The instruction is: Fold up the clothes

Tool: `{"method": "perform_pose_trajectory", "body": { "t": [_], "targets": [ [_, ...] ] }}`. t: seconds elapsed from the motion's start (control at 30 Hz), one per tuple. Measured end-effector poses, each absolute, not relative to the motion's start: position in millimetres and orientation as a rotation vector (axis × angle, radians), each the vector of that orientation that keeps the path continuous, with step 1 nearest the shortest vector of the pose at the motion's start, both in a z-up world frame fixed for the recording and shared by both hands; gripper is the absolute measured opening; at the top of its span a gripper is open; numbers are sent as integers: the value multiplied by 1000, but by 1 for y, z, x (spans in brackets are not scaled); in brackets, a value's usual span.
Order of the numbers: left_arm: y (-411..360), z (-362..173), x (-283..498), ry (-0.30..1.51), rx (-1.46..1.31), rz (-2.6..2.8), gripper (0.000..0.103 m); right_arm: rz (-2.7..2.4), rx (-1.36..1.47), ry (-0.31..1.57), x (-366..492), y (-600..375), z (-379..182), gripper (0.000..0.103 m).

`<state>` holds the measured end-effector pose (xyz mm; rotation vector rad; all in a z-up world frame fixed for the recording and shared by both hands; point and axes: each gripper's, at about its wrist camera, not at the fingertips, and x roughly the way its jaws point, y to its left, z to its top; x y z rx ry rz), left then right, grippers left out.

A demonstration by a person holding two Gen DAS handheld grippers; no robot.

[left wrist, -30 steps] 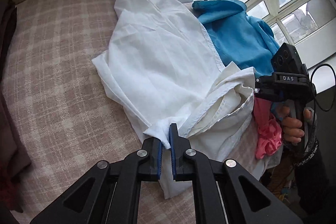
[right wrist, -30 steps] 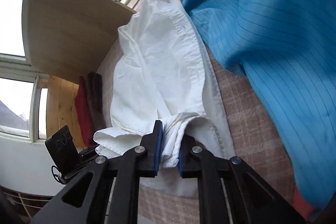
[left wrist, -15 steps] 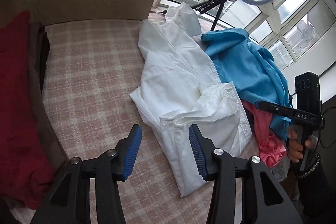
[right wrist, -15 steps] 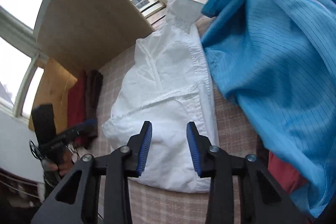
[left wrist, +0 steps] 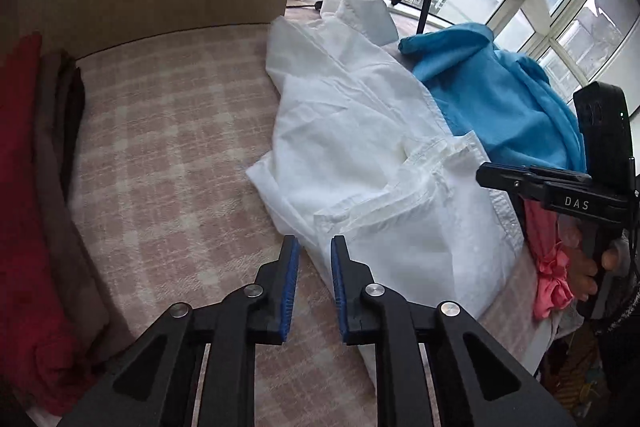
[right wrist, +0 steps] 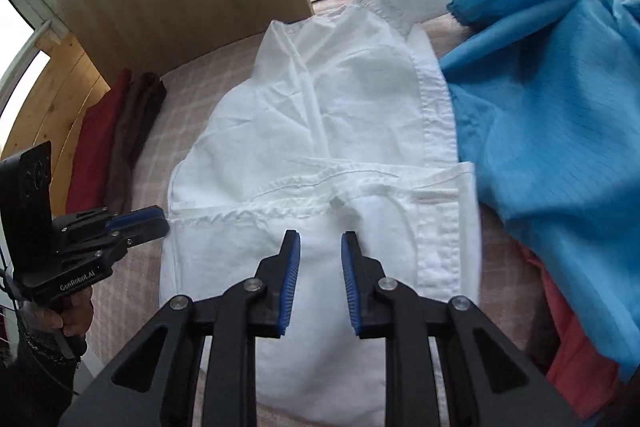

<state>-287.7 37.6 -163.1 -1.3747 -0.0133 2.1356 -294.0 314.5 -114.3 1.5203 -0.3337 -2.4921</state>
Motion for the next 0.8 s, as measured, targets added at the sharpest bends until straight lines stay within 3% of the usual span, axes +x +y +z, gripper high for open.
{"method": "perform_pose_trajectory", "body": {
  "t": [0.17,0.33,0.53,0.8],
  "targets": [
    [1,-165,-246,-143,-1397,2040,28,-2550,1490,-361,-221,359,-95,22],
    [29,-187,-212,-17,-1433,2008,29,-2508,1584,-288,-179,361,-119,22],
    [46,-198,-206,1,-1470,2031,29,-2465,1632,-144,-186,349,-142,28],
    [63,-199,-204,39,-1457,2043,27,-2383,1592,-62,-197,342,-149,28]
  ]
}}
